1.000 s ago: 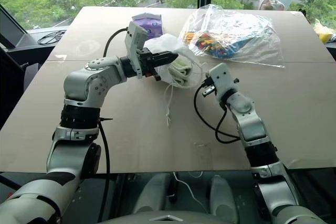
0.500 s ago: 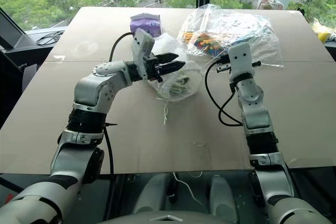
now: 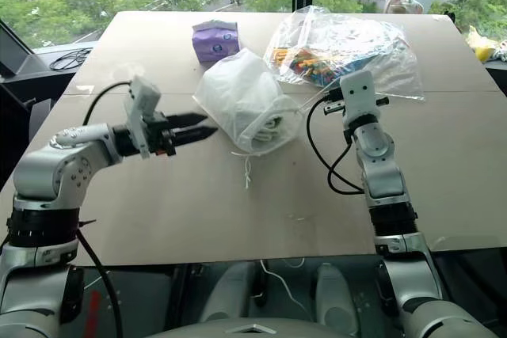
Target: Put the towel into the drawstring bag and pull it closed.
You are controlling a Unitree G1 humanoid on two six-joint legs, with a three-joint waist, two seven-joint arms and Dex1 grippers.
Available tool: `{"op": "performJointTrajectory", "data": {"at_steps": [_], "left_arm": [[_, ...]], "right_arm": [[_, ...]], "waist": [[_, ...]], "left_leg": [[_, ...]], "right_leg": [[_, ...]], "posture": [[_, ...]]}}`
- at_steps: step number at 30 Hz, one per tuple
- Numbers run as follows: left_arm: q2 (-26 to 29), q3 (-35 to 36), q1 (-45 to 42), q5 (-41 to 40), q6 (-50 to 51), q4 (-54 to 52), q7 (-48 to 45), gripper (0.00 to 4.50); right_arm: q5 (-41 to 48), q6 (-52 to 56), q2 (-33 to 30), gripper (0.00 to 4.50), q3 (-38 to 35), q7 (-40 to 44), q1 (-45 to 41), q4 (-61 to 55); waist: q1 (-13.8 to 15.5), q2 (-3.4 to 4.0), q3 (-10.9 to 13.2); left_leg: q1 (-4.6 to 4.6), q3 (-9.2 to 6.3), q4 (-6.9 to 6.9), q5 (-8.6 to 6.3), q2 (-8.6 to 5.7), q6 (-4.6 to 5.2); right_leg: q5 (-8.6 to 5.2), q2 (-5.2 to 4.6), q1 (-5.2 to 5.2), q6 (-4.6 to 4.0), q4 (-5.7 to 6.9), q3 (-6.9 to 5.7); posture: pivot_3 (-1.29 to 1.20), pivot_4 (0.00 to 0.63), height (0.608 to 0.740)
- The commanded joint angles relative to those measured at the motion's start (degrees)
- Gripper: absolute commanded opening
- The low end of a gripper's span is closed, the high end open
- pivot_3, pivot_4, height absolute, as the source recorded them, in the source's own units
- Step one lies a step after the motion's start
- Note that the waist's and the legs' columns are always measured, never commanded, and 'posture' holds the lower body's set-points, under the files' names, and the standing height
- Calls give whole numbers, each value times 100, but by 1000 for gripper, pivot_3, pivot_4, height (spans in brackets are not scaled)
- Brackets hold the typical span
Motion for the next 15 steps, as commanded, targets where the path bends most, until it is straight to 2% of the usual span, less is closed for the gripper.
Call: {"op": "performJointTrajectory", "data": {"at_steps": [1,7,10,15], "left_arm": [[57,-539,158,597,-540,-284,36,2558],[-256,-1081,109,1212,-1067,139,209,2558],[-717,-960,-105,1421,-1432,578,709,2558],[-1402,-770,173,1526,-2253,698,1231,2558]], "right_arm": [[-7,-102,44,0,29,17,-113,-112],[-15,-86,57,0,51,55,-116,-163],[-14,-72,49,0,31,52,-91,-200],[-23,-16,85,0,34,9,51,-347]], "waist": [[7,0,0],[4,0,0],[21,1,-1],[36,1,-1]], "left_leg": [[0,0,0,0,0,-1],[0,10,-3,0,0,-1],[0,15,-5,0,0,0],[-1,31,-4,12,0,22]], "right_leg": [[-2,-1,-2,-4,-1,0],[-3,-13,-12,-8,0,2],[2,-11,-19,2,8,4],[8,-10,-19,12,8,18]], "posture": [[0,150,739],[0,150,739],[0,150,739],[0,150,739]]}}
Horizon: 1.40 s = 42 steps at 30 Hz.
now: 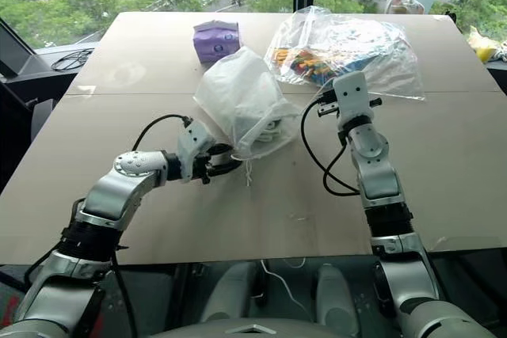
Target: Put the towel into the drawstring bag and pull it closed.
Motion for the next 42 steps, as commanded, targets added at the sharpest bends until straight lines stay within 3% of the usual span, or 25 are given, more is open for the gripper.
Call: {"op": "performJointTrajectory", "data": {"at_steps": [1,5,11,18,26,32,37,41,42], "left_arm": [[-366,246,244,-33,-541,-121,269,2558],[-815,373,361,14,-791,-78,687,2558],[-1655,975,310,192,-1285,123,2089,2558],[-2094,1365,398,468,-1558,227,3117,2558],[-1974,1566,160,1467,-2220,755,4556,2558],[-1936,1804,-87,1772,-2300,1065,5356,2558],[-1715,1878,-295,1778,-2327,1081,5345,2558],[-1415,1822,-361,1593,-2350,983,4814,2558],[-1402,1770,-337,1512,-2298,932,4635,2319]], "right_arm": [[-22,4,36,0,-27,-62,55,-356],[-13,65,107,0,1,-62,130,-450],[-24,71,156,0,60,18,164,-469],[-49,55,178,0,107,30,204,-476],[-60,17,167,0,116,33,177,-414],[-59,8,180,0,113,29,163,-373],[-24,-67,49,0,-62,3,-26,-188],[20,-173,-110,0,-200,-6,-169,26],[25,-190,-120,0,-205,-8,-184,55]], "waist": [[-2,0,0],[21,0,0],[60,-2,-1],[65,-3,-2],[69,-3,-2],[71,-4,-2],[71,-4,-2],[68,-4,-2],[66,-4,-2]], "left_leg": [[0,2,0,0,1,2],[0,5,-1,2,4,5],[0,8,6,1,6,5],[0,9,7,3,6,8],[0,9,8,3,7,8],[0,11,8,3,8,8],[0,11,8,2,8,7],[0,12,8,2,8,6],[0,13,8,1,8,4]], "right_leg": [[1,0,0,1,-1,2],[1,2,-3,1,3,3],[1,3,-2,2,4,6],[2,7,-2,3,7,6],[2,13,-2,3,7,5],[2,13,-2,4,7,5],[3,13,-2,4,7,4],[3,13,-2,4,7,4],[3,13,-2,4,6,4]], "posture": [[0,150,739],[0,150,739],[0,150,739],[0,150,739],[0,150,739],[0,150,739],[0,150,739],[0,150,739],[0,150,739]]}}
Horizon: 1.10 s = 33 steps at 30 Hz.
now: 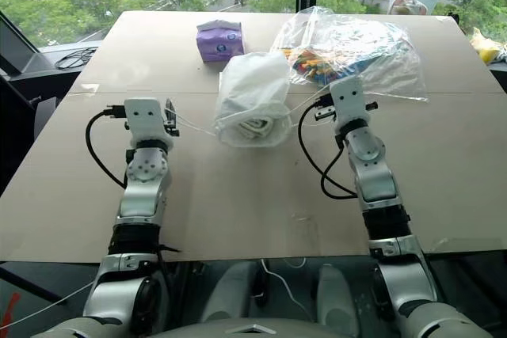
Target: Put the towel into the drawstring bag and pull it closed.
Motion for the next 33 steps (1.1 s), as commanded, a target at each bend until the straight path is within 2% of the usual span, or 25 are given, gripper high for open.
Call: {"op": "performJointTrajectory", "data": {"at_steps": [1,4,9,10,11,12,14,27,33], "left_arm": [[139,-113,13,-243,15,-344,-672,2159],[158,-320,304,-345,241,-712,-1175,2159],[201,-305,661,-450,583,-1096,-1481,2159],[218,-290,699,-454,642,-1152,-1505,1598],[234,-273,749,-461,700,-1237,-1530,1317],[253,-261,785,-456,756,-1305,-1544,775],[299,-279,901,-438,891,-1505,-1601,19],[270,-255,1134,-376,1299,-1921,-1582,19],[461,206,943,-193,1108,-1775,-1059,19]], "right_arm": [[30,-209,-84,0,-152,-34,-172,13],[19,-235,-67,0,-142,-27,-177,25],[5,-251,-36,0,-121,-22,-150,26],[4,-248,-30,0,-115,-22,-150,28],[4,-246,-26,0,-110,-18,-145,23],[3,-245,-21,0,-104,-15,-146,27],[-1,-248,-16,0,-99,-8,-124,13],[7,-244,-24,0,-103,-1,-76,-7],[92,-447,-448,0,-576,-138,-366,513]], "waist": [[-3,0,0],[-7,0,0],[-20,0,0],[-19,0,0],[-16,0,0],[-16,0,0],[-17,0,0],[-9,0,0],[-3,0,0]], "left_leg": [[0,0,0,0,0,0],[0,2,-1,0,0,-1],[0,4,-2,-3,7,-5],[0,3,-2,-3,10,-5],[0,3,-2,-3,11,-5],[0,3,-2,-3,11,-5],[0,4,-2,-3,11,-5],[0,4,-2,-13,11,-22],[0,5,-2,-13,11,-21]], "right_leg": [[0,0,0,0,-1,0],[0,-2,0,0,-1,0],[0,1,-2,-1,0,2],[0,2,-3,-2,0,1],[0,3,-3,-3,0,1],[0,4,-3,-3,0,1],[1,2,-3,-3,-1,3],[0,2,-4,-4,-1,3],[1,1,-3,-4,-2,4]], "posture": [[0,150,739],[0,150,739],[0,150,739],[0,150,739],[0,150,739],[0,150,739],[0,150,739],[0,150,739],[0,150,739]]}}
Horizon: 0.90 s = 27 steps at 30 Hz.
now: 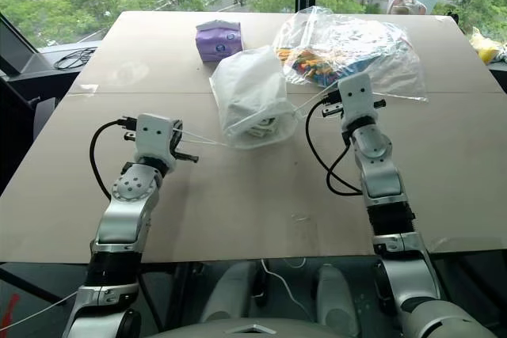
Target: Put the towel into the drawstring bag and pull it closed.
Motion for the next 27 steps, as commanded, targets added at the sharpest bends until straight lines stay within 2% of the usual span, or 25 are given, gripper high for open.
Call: {"op": "performJointTrajectory", "data": {"at_steps": [1,5,9,13,18,23,26,27], "left_arm": [[288,558,-279,157,-235,-47,428,19],[828,1099,-691,195,-412,456,703,19],[1396,1505,-1320,25,-659,1477,765,19],[1715,1889,-1939,-352,-795,2471,923,19],[2026,2203,-2451,-683,-1035,3556,1272,19],[2084,2248,-2617,-932,-1158,4102,1502,19],[1991,2034,-2643,-1033,-1242,4133,1263,19],[1905,1883,-2657,-1110,-1220,4071,976,19]], "right_arm": [[54,-311,-410,0,-433,-104,-326,248],[147,-599,-940,0,-780,-141,-657,925],[468,-758,-1354,0,-1311,-343,-1009,1801],[793,-781,-1596,0,-1755,-713,-1247,2415],[1133,-660,-1789,0,-2347,-1718,-1356,2897],[1654,-472,-1872,0,-2845,-2674,-1319,3087],[2038,-370,-1879,0,-2756,-2325,-1319,3034],[2163,-272,-1846,0,-2566,-1864,-1328,2913]], "waist": [[2,0,0],[0,0,1],[-4,0,1],[-4,-1,1],[-5,-2,2],[-9,-2,2],[-11,-2,2],[-12,-2,2]], "left_leg": [[0,-1,0,0,0,-1],[0,0,0,1,0,1],[0,6,0,10,0,16],[0,9,-1,13,0,22],[-1,13,-2,14,0,25],[-1,15,-3,15,0,24],[-1,15,-4,15,0,24],[-1,15,-3,15,0,25]], "right_leg": [[0,0,0,0,-1,0],[0,2,-2,-1,0,-1],[0,2,-2,0,-2,1],[0,2,-2,1,-3,2],[1,0,-2,3,-3,4],[2,0,-2,3,-2,4],[2,-1,-2,3,-2,5],[2,-1,-2,3,-2,6]], "posture": [[0,150,739],[0,150,739],[0,150,739],[0,150,739],[0,150,739],[0,150,739],[0,150,739],[0,150,739]]}}
